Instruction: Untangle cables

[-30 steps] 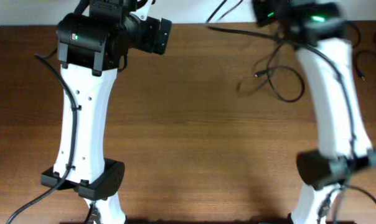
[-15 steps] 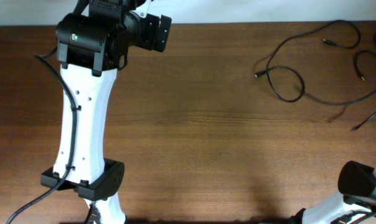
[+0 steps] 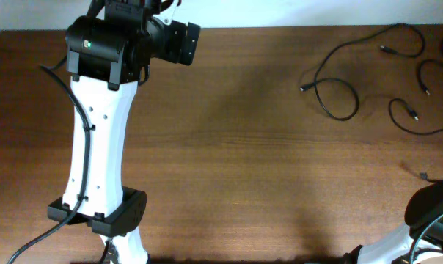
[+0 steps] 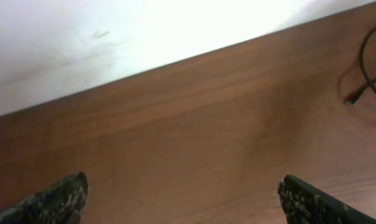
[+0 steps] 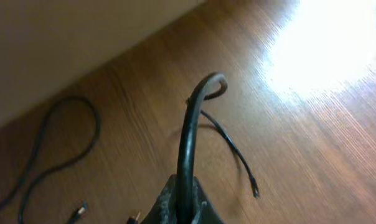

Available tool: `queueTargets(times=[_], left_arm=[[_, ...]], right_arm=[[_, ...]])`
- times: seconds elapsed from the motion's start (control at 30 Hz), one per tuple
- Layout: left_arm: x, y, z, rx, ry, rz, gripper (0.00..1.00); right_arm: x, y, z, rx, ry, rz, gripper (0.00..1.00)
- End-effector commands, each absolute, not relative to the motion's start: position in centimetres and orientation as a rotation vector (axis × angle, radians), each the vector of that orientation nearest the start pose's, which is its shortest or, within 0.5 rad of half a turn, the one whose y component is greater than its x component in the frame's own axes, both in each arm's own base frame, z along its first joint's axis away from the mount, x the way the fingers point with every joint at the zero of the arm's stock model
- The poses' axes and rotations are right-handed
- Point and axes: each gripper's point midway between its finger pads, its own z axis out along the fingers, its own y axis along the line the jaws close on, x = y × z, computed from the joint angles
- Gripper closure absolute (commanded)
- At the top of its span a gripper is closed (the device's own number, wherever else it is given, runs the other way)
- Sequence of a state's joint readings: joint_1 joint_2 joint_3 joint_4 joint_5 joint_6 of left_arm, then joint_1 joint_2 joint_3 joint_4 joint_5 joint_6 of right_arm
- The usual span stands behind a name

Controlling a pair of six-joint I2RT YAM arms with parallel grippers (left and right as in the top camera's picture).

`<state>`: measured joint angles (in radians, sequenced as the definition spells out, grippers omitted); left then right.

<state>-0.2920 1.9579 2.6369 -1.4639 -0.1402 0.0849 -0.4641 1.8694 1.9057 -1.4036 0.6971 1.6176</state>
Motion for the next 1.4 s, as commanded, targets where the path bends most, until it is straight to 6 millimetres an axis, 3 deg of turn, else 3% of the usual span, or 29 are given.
queueTargets(times=[0.0, 0.1, 0.27, 0.5, 0.6, 0.63, 0.67, 0.7, 0.73, 0.77, 0.83, 0.87, 0.9, 0.93, 0.97, 1.0, 1.03, 1.1, 1.13, 1.2, 1.27, 1.3, 1.37], left_arm=[[42.7, -9.7, 39.9, 0.347, 2.291, 0.083, 0.01], [42.7, -9.7, 39.9, 0.346, 2.29, 0.082, 0.01], [42.7, -9.7, 39.9, 0.347, 2.293, 0.083, 0.01], [42.5, -9.6, 39.7, 0.35, 2.303, 0.084, 0.01], [42.4, -9.6, 39.6, 0.351, 2.309, 0.085, 0.01], [42.4, -9.6, 39.6, 0.351, 2.309, 0.085, 0.01], [42.4, -9.6, 39.6, 0.351, 2.309, 0.085, 0.01], [42.4, -9.6, 39.6, 0.351, 2.309, 0.085, 0.01], [42.4, -9.6, 39.6, 0.351, 2.309, 0.085, 0.01], [42.4, -9.6, 39.6, 0.351, 2.309, 0.085, 0.01], [42.3, -9.6, 39.4, 0.353, 2.315, 0.086, 0.01], [42.3, -9.6, 39.4, 0.353, 2.315, 0.086, 0.01], [42.3, -9.6, 39.4, 0.353, 2.315, 0.086, 0.01], [42.3, -9.6, 39.4, 0.354, 2.316, 0.086, 0.01], [42.3, -9.6, 39.4, 0.354, 2.316, 0.086, 0.01], [42.3, -9.5, 39.5, 0.351, 2.315, 0.092, 0.01], [42.4, -9.2, 39.5, 0.342, 2.313, 0.111, 0.01], [42.4, -9.1, 39.6, 0.339, 2.311, 0.117, 0.01], [42.5, -9.2, 39.7, 0.337, 2.304, 0.116, 0.01], [42.9, -8.8, 40.0, 0.319, 2.287, 0.142, 0.01], [42.9, -8.8, 40.1, 0.318, 2.284, 0.142, 0.01], [42.9, -8.8, 40.1, 0.318, 2.283, 0.142, 0.01], [43.0, -8.9, 40.1, 0.317, 2.281, 0.141, 0.01]], right_arm=[[30.3, -29.5, 22.9, 2.106, 1.323, -0.701, 0.96], [28.9, -31.7, 19.3, 2.236, 1.329, -0.705, 0.96], [27.0, -33.2, 13.2, 2.422, 1.339, -0.744, 0.96], [26.1, -30.9, 7.6, 2.532, 1.471, -0.756, 0.96], [26.7, -28.9, 5.1, 2.57, 1.532, -0.676, 0.96], [26.9, -28.8, 4.9, 2.561, 1.538, -0.677, 0.92], [26.7, -29.0, 5.1, 2.541, 1.536, -0.712, 0.45], [27.2, -28.3, 4.7, 2.575, 1.552, -0.644, 0.13], [29.7, -28.1, 4.7, 2.405, 1.872, -0.468, 0.14], [31.8, -28.7, 6.4, 2.233, 2.031, -0.39, 0.15], [35.0, -29.5, 13.4, 1.901, 2.12, -0.342, 0.14], [36.2, -29.4, 15.3, 1.763, 2.169, -0.337, 0.14], [37.9, -28.6, 18.1, 1.585, 2.216, -0.349, 0.04], [39.6, -27.1, 19.9, 1.418, 2.28, -0.315, 0.04], [41.4, -24.7, 20.2, 1.252, 2.369, -0.277, 0.03], [43.9, -20.9, 20.1, 0.925, 2.51, -0.172, 0.1], [46.3, -16.1, 20.3, 0.519, 2.599, -0.024, 0.22], [47.8, -7.3, 20.6, -0.131, 2.621, 0.178, 0.27], [48.0, -2.5, 20.6, -0.365, 2.599, 0.232, 0.27], [49.0, 3.3, 21.5, -0.58, 2.52, 0.213, 0.27], [51.1, 5.9, 24.4, -0.638, 2.382, 0.174, 0.21], [52.4, 7.6, 27.6, -0.612, 2.281, 0.176, 0.01], [53.1, 8.4, 28.5, -0.622, 2.231, 0.17, 0.01]])
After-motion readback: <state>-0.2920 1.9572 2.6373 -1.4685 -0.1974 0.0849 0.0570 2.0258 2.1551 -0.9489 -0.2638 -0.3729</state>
